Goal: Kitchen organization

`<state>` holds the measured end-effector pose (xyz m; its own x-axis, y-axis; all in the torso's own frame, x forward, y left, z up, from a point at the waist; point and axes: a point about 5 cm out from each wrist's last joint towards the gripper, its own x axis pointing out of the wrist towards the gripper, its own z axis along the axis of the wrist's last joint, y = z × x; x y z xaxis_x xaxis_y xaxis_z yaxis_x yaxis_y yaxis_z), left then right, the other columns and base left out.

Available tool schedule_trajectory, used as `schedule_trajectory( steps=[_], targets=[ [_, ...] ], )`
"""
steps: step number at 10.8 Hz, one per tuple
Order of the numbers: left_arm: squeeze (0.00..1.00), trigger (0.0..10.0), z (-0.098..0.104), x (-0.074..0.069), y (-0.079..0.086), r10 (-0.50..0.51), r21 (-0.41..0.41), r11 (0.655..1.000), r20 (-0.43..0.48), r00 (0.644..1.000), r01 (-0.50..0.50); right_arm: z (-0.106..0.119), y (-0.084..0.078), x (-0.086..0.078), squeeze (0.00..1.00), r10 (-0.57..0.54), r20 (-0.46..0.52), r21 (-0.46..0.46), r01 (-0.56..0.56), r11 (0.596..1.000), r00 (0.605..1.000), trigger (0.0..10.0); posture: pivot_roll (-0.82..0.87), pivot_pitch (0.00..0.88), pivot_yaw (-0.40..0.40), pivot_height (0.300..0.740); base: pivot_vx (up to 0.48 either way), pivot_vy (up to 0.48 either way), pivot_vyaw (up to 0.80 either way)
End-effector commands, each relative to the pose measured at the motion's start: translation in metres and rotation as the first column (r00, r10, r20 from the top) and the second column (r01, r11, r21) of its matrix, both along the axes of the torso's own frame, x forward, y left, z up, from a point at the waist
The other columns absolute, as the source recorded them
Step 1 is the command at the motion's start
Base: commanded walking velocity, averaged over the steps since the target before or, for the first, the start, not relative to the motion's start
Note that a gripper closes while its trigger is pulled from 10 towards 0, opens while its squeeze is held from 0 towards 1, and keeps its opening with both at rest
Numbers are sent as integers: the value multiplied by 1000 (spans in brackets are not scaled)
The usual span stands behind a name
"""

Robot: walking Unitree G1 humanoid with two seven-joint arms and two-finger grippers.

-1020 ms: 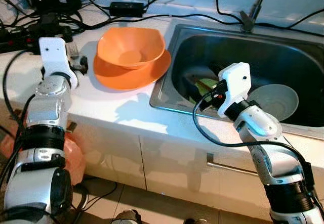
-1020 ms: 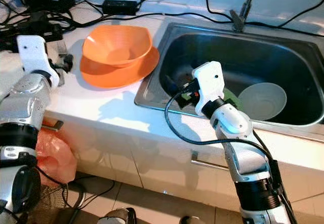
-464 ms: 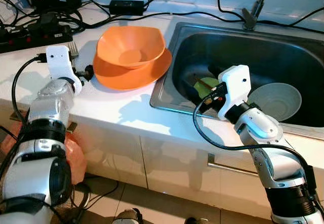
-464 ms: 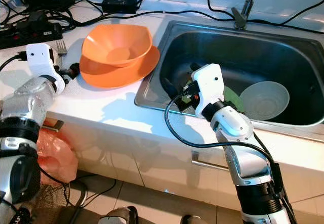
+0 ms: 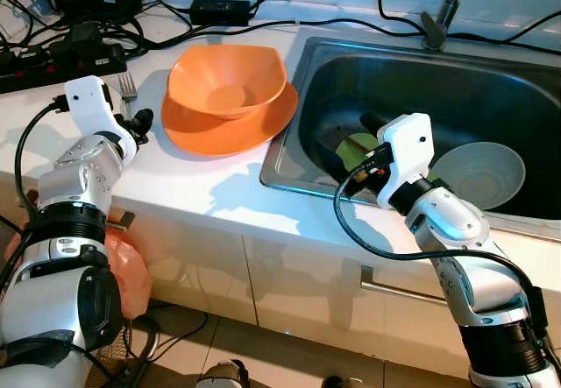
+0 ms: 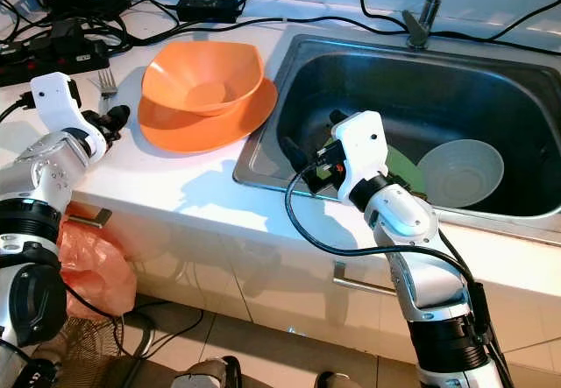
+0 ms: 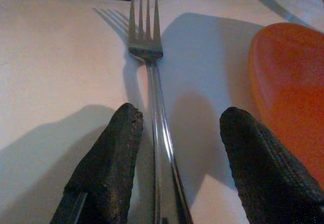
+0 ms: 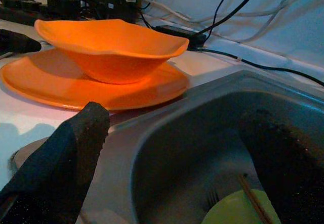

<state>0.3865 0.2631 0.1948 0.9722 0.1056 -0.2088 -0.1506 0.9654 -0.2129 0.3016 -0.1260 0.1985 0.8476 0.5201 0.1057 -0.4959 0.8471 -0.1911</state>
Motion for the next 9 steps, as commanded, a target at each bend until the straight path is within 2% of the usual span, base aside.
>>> schedule_trajectory(
  steps=[1, 3, 6, 8, 9],
  targets=[
    [0, 0, -26, -4, -6, -18, -67, 998, -112, 994, 11, -2, 2, -3, 812, 14, -9, -3, -14, 1000, 1000, 10000, 104, 148, 32, 740, 0, 0, 0],
    [0, 0, -31, -6, -2, -1, -108, 994, -125, 992, -13, -1, 2, -2, 788, 14, -8, -5, -14, 1000, 1000, 10000, 103, 146, 30, 740, 0, 0, 0],
    [0, 0, -35, -7, 0, 16, -119, 992, -137, 990, -32, -2, 1, -1, 769, 13, -9, -6, -13, 1000, 1000, 10000, 103, 145, 30, 740, 0, 0, 0],
    [0, 0, -37, -8, 3, 41, -98, 994, -142, 989, -56, -2, 2, -1, 761, 14, -9, -6, -14, 1000, 1000, 10000, 103, 145, 30, 740, 0, 0, 0],
    [0, 0, -35, -9, 7, 48, -37, 998, -142, 989, -54, -2, 2, 0, 757, 13, -10, -6, -13, 1000, 1000, 10000, 104, 145, 29, 740, 0, 0, 0]
  ],
)
